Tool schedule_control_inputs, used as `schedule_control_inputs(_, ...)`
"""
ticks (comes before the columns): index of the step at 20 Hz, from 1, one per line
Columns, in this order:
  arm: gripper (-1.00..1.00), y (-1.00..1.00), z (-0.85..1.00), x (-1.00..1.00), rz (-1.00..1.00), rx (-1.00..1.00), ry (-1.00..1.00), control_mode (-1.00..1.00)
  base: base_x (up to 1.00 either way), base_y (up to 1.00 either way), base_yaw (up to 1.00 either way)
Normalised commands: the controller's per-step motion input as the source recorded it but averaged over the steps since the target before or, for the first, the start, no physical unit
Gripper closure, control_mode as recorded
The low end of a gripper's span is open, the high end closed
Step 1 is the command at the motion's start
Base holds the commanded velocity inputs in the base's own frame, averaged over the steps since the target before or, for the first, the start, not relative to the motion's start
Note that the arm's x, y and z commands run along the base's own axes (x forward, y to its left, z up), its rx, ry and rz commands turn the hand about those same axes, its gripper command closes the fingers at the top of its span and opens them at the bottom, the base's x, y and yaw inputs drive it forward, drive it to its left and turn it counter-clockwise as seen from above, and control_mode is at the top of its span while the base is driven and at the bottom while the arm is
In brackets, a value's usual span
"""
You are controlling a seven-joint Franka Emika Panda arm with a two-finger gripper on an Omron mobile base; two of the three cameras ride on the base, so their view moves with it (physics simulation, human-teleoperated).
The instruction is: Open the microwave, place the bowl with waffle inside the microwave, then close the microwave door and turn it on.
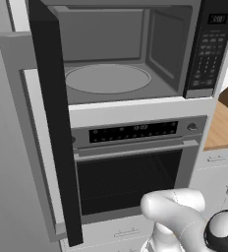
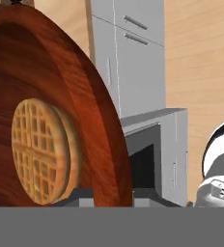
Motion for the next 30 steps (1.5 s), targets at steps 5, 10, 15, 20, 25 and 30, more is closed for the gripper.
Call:
schedule_control_inputs(5, 1.0, 0.95, 0.5, -0.44, -0.01, -0.01, -0.08, -1.0, 0.0, 0.0, 0.0)
schedule_control_inputs(10, 1.0, 0.88, 0.59, -0.38, 0.0, 0.0, -0.01, -1.0, 0.0, 0.0, 0.0)
schedule_control_inputs(15, 1.0, 0.88, 0.59, -0.42, 0.0, 0.0, 0.0, -1.0, 0.0, 0.0, 0.0)
schedule_control_inputs(20, 1.0, 0.99, 0.45, -0.45, 0.0, 0.0, 0.0, -1.0, 0.0, 0.0, 0.0)
schedule_control_inputs(25, 1.0, 0.99, 0.33, -0.02, 0.0, -0.01, -0.01, -1.0, 0.0, 0.0, 0.0)
schedule_control_inputs(30, 1.0, 0.75, 0.2, 0.31, 0.0, 0.0, -0.01, -1.0, 0.0, 0.0, 0.0)
